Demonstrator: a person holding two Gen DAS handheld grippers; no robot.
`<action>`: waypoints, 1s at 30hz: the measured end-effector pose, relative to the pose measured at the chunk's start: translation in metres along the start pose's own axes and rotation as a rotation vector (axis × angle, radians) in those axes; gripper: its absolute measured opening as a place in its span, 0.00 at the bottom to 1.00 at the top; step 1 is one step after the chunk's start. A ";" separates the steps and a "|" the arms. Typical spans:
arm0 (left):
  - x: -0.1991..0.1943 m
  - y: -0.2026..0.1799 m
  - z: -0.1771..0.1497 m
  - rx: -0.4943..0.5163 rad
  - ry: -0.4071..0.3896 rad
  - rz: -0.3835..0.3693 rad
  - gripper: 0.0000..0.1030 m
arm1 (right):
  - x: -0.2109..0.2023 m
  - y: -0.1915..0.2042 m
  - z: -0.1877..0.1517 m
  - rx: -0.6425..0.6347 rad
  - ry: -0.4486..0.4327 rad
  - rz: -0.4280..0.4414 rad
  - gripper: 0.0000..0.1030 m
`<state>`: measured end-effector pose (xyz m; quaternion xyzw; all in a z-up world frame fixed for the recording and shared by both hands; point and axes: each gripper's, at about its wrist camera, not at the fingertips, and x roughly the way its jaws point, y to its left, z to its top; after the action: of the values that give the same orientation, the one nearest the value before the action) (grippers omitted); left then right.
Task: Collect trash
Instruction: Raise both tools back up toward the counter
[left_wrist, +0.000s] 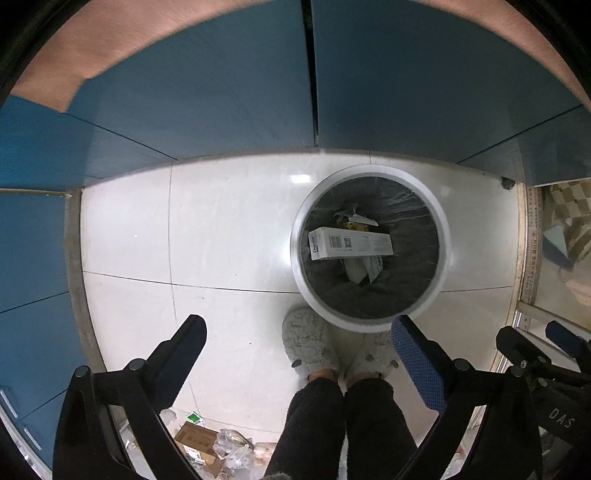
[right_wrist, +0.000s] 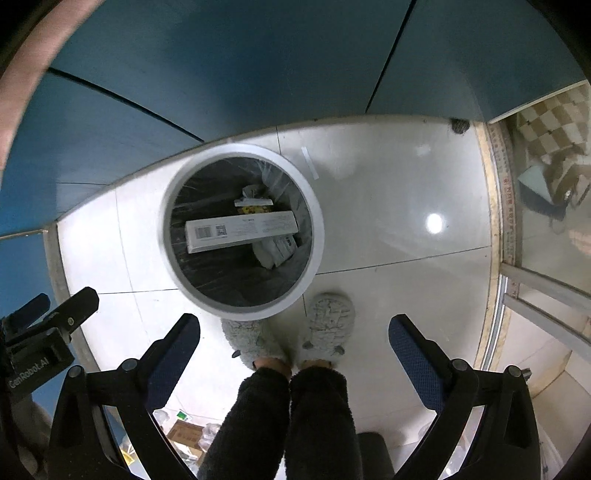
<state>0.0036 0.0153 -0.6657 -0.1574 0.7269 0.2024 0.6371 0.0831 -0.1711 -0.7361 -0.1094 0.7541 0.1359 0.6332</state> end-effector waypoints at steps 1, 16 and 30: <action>-0.011 0.002 -0.005 -0.004 -0.007 -0.006 0.99 | -0.012 0.001 -0.004 -0.007 -0.015 -0.002 1.00; -0.213 0.014 -0.065 0.018 -0.156 -0.069 0.99 | -0.252 0.014 -0.079 -0.032 -0.222 0.022 1.00; -0.381 0.046 -0.094 0.032 -0.410 -0.072 0.99 | -0.451 0.029 -0.147 -0.030 -0.369 0.077 1.00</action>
<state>-0.0467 -0.0020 -0.2739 -0.1287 0.5792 0.1956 0.7809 0.0157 -0.1975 -0.2664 -0.0632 0.6267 0.1892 0.7533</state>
